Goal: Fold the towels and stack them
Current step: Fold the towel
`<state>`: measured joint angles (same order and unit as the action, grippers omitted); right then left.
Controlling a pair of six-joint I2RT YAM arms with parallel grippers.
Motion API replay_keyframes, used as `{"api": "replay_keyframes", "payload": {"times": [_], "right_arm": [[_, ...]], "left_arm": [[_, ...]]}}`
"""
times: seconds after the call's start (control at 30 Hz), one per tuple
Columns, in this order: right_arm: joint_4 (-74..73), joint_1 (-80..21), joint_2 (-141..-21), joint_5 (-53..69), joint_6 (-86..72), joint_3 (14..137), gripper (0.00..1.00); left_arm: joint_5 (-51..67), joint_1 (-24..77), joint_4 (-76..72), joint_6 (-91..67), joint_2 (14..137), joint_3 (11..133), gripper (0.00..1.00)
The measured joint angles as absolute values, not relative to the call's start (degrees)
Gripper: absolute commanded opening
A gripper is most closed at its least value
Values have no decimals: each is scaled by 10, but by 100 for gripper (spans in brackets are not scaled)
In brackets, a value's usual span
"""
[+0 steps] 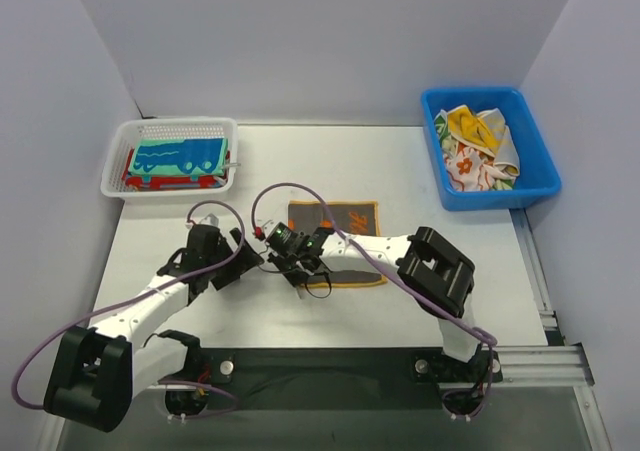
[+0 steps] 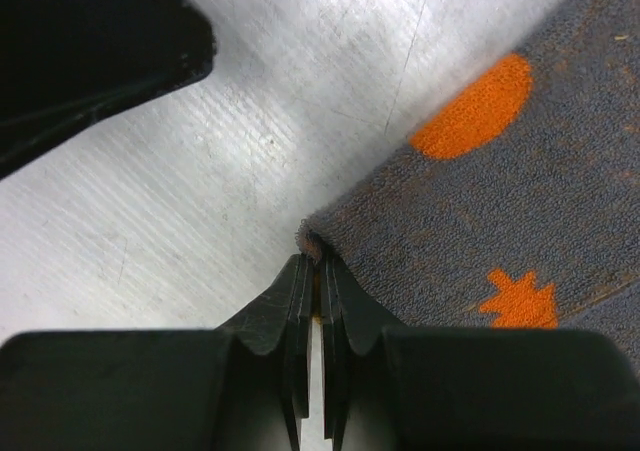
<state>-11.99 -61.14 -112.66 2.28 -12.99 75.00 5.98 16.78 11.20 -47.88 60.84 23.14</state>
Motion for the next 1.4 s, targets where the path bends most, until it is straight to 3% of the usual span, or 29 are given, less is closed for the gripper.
{"api": "replay_keyframes", "payload": {"times": [0.53,0.7,0.83,0.97,1.03,1.1,1.13,1.17,1.23,1.33,1.4], "right_arm": [[68,-540,-957,134,-169,566,0],[110,-539,-944,153,-180,536,0],[125,-539,-934,163,-182,525,0],[135,-539,-932,170,-182,521,0],[135,-537,-932,171,-183,519,0],[135,-536,-932,173,-186,519,12],[135,-535,-932,175,-189,519,20],[136,-532,-932,178,-195,519,36],[135,-524,-931,185,-206,519,45],[135,-502,-918,190,-223,514,45],[134,-479,-903,190,-241,510,36]], "left_arm": [[108,250,2,-555,777,312,96],[108,269,-44,-590,835,339,89],[103,280,-78,-611,865,348,76],[93,287,-85,-613,884,352,40],[86,288,-79,-609,888,352,27],[79,289,-73,-602,888,352,14],[75,289,-71,-597,887,352,13],[71,289,-67,-591,886,352,13],[62,290,-54,-576,881,352,13],[50,291,-21,-548,869,360,13],[43,291,0,-529,861,372,13]]}}
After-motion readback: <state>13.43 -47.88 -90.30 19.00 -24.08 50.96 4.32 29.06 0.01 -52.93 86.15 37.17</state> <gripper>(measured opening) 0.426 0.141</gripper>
